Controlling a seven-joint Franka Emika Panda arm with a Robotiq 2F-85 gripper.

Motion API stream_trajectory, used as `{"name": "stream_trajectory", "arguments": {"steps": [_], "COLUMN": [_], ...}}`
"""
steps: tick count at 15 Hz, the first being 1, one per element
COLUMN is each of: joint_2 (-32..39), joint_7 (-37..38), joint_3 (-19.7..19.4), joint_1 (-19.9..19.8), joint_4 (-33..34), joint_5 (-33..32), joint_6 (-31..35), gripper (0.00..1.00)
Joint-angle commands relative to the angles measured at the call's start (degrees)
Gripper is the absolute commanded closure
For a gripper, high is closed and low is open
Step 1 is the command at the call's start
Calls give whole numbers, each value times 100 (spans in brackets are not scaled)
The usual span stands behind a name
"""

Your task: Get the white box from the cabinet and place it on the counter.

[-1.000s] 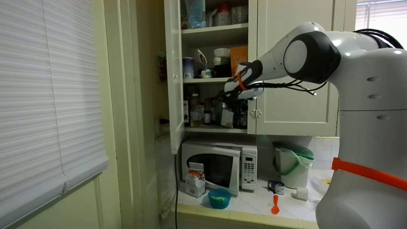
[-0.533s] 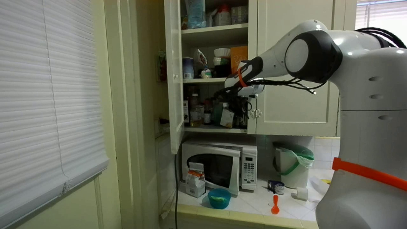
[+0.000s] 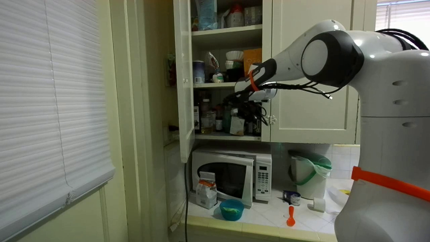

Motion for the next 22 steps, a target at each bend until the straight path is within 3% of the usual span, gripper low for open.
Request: {"name": "stream_trajectory", "arguments": {"steps": [1, 13, 22], "joint_2": [-255, -1276, -1780], "joint_7": [-587, -2925, -3988], "joint_3": [20, 141, 160], "joint_1": [102, 182, 144], "joint_4": [-412, -1610, -2253], "joint_5": [120, 301, 805], "joint_6": [-102, -48, -151], "gripper": [100, 100, 100]}}
